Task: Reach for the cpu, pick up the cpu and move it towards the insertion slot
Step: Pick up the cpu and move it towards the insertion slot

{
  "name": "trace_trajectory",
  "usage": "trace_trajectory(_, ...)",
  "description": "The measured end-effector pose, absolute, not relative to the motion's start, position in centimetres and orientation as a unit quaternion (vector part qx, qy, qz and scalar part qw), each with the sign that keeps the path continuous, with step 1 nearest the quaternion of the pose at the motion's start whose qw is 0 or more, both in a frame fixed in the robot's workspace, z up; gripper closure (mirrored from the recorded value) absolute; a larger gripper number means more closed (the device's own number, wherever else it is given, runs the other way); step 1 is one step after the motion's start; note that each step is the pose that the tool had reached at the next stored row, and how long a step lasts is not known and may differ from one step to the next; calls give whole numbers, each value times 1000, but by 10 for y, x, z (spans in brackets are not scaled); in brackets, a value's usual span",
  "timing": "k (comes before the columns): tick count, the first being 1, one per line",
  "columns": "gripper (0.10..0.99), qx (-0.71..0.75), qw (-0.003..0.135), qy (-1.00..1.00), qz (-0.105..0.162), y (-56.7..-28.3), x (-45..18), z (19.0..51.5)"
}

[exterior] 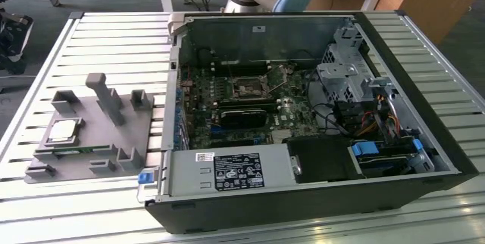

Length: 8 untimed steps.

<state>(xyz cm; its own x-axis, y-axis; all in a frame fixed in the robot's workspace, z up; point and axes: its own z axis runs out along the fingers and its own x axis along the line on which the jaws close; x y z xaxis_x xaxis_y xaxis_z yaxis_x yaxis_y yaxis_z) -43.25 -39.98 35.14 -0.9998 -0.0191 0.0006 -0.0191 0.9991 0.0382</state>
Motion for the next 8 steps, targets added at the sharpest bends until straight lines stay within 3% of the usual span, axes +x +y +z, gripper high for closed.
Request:
trace_trajectory(7,973,10,0,-1000,-19,-402,-434,345)
trace_trajectory(8,918,10,0,-1000,-19,-403,-434,344)
